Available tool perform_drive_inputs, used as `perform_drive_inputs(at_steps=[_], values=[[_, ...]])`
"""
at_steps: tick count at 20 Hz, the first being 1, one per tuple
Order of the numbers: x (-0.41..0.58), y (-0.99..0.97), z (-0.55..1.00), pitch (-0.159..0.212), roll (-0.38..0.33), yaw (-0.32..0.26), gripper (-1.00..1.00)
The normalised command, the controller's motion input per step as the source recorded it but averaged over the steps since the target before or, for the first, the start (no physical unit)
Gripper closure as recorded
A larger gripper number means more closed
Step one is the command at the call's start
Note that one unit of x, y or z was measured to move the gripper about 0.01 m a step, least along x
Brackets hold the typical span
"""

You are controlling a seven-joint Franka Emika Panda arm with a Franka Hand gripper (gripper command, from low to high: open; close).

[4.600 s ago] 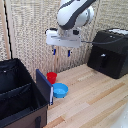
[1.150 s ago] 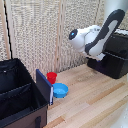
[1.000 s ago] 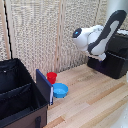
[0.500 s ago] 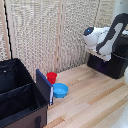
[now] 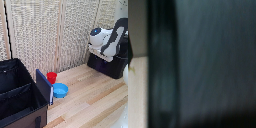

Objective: Gently grip the air fryer handle with your gripper and kindly pull it open by sliding your gripper away from the base. Gradually bring your gripper in line with the blue bowl and gently capture it, without tightening your grip too much. Securely place the blue bowl inside the opened air fryer with a steady position. Liberate your robot's gripper, and withdraw your gripper from the proximity of the air fryer.

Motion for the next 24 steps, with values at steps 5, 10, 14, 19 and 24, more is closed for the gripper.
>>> perform_drive_inputs(at_steps=[5,10,14,19,24], values=[[0.013,-0.08,0.0,-0.002,0.014,-0.022,1.0],[0.026,-0.04,0.27,0.086,0.156,-0.097,1.0],[-0.029,0.1,0.24,0.131,0.262,-0.145,1.0],[-0.035,0.19,0.2,0.074,0.284,-0.162,1.0],[-0.119,0.47,0.51,-0.03,0.2,-0.118,1.0]])
